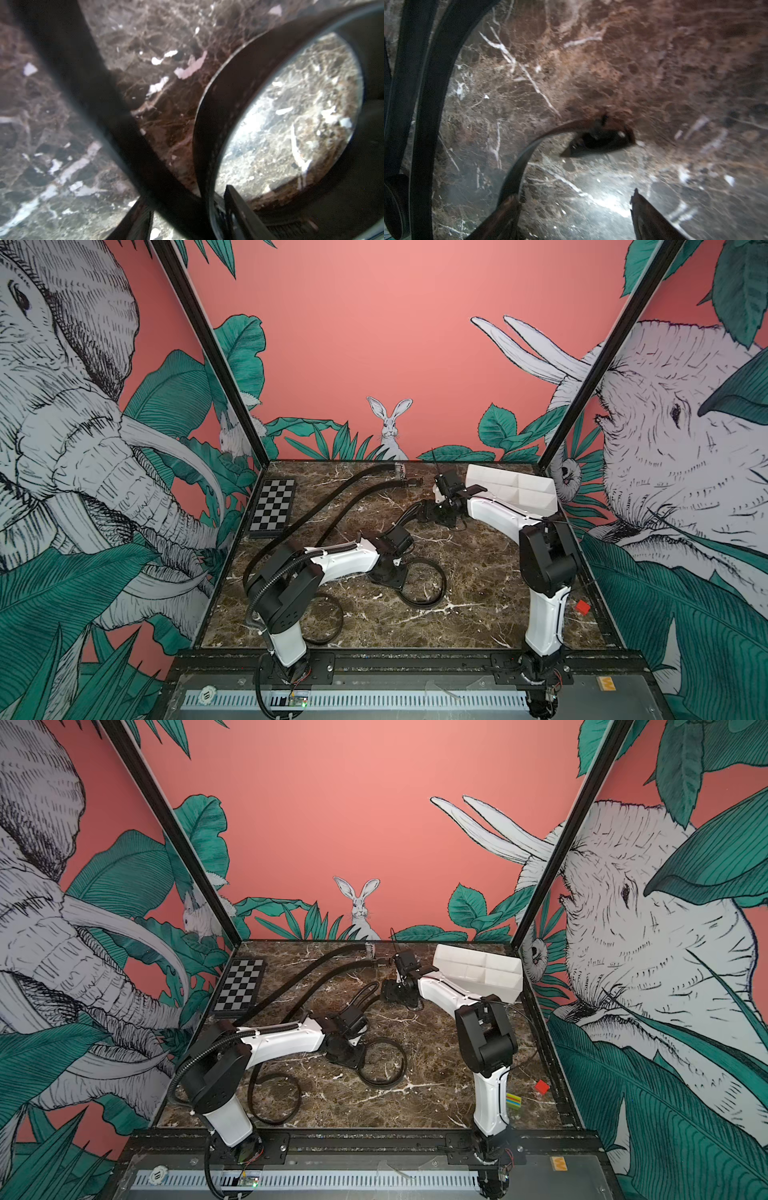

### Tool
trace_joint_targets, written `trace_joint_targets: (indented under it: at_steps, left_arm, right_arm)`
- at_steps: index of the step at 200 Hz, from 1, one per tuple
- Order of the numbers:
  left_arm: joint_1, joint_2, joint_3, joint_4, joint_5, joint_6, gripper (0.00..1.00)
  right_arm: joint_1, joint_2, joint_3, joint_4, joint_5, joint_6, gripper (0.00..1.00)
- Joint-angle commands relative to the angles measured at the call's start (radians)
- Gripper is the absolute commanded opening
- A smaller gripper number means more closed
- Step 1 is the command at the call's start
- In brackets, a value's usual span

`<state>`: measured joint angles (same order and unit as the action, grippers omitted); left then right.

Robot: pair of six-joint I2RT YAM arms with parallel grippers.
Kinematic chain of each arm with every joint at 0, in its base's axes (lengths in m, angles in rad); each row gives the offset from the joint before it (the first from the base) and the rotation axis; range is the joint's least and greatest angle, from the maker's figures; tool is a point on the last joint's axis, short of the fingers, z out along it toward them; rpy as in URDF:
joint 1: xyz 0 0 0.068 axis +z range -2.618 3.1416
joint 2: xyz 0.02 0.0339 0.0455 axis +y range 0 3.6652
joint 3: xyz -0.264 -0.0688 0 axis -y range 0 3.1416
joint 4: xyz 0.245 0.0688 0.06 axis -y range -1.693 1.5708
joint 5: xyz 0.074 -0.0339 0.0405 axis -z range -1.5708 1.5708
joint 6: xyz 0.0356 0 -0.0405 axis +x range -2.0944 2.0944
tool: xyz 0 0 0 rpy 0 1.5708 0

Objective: Place the belts into the storage roll
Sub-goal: Roll the belt at the center of the board.

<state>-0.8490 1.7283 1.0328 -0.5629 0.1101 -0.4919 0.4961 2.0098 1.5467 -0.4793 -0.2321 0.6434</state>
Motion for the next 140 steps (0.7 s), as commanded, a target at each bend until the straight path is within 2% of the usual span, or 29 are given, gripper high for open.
trace_joint_targets:
  at_steps: [1,50,73,89,106,117,140]
  left_arm:
    - [0.011,-0.035,-0.024,-0.024,-0.031,0.019,0.56]
    - [0.022,-0.058,-0.048,0.002,-0.027,0.022,0.56]
    - [0.027,-0.054,-0.049,0.003,-0.026,0.024,0.55]
    - [0.031,-0.054,-0.057,0.009,-0.027,0.023,0.55]
    - [0.039,-0.058,-0.067,0.016,-0.029,0.020,0.55]
    - [0.044,-0.061,-0.074,0.018,-0.035,0.020,0.55]
    - [0.059,-0.055,-0.080,0.019,-0.043,0.025,0.55]
  right_arm:
    - [0.033,0.042,0.062,0.042,-0.007,0.060,0.85]
    - [0.055,0.170,0.149,0.048,-0.008,0.157,0.85]
    - [0.063,0.220,0.179,0.026,0.009,0.180,0.81]
    - [0.062,0.240,0.182,0.024,0.030,0.186,0.72]
    - [0.060,0.253,0.188,0.012,0.057,0.186,0.52]
    - [0.056,0.258,0.197,-0.006,0.075,0.173,0.45]
    - [0.040,0.234,0.163,-0.025,0.107,0.148,0.24]
